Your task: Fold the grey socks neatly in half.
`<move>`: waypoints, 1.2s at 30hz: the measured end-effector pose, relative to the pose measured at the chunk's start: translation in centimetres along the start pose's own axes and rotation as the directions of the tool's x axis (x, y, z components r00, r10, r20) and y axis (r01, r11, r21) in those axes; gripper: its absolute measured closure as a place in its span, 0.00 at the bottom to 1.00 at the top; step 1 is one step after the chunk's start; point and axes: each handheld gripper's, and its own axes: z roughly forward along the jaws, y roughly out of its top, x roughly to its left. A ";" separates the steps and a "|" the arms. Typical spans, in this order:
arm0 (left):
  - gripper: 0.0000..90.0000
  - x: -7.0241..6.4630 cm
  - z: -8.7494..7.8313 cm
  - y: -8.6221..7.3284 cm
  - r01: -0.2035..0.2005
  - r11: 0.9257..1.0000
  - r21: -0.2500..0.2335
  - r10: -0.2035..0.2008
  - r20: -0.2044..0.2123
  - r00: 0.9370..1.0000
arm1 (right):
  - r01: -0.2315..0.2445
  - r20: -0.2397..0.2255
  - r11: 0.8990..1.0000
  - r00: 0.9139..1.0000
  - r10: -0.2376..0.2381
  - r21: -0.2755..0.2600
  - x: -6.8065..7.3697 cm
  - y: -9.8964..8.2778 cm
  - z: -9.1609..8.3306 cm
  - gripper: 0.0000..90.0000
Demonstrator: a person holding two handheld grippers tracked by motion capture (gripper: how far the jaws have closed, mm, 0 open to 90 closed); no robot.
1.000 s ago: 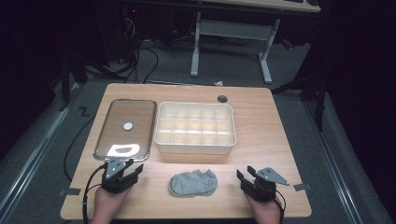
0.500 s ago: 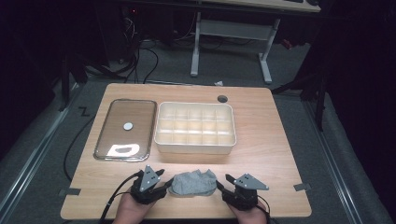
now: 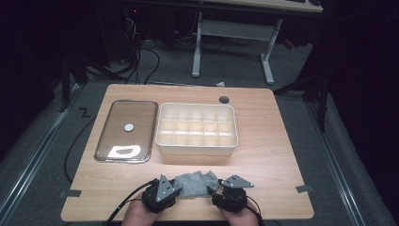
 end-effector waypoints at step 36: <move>0.91 -1.6 5.2 6.3 0.177 0.984 0.038 -0.180 0.099 0.979 | -0.011 -0.087 0.999 0.996 0.007 -0.043 -0.9 -0.2 -0.3 0.89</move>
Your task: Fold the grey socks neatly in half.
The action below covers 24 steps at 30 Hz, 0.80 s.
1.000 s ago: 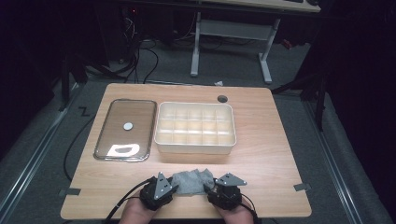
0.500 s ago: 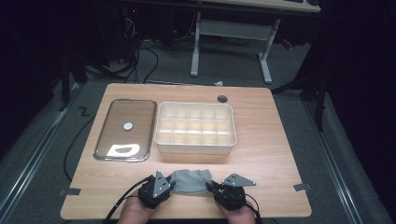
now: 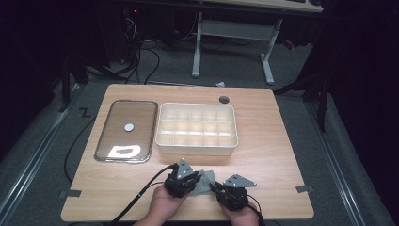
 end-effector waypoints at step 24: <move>0.63 2.6 -2.9 -2.2 0.073 0.994 -0.080 -0.074 -0.012 0.997 | 0.001 0.046 0.992 0.999 0.004 -0.124 -0.4 0.3 -1.6 0.90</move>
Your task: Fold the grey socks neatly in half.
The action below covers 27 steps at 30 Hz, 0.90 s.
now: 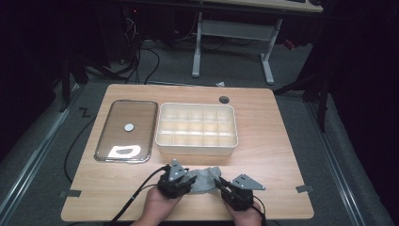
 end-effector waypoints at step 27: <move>0.97 2.9 -0.6 -2.5 0.202 0.979 0.029 -0.204 0.132 0.970 | 0.222 0.110 0.967 0.966 -0.236 0.125 4.9 2.4 0.9 0.87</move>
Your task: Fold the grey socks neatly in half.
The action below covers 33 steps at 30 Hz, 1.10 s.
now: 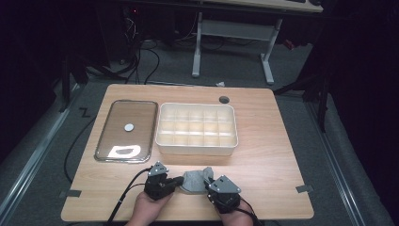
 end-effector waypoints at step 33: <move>0.95 -0.1 0.0 -0.1 -0.016 1.000 0.005 0.016 0.021 1.000 | -0.126 -0.056 0.992 0.990 0.128 0.025 0.7 -1.0 -1.0 0.79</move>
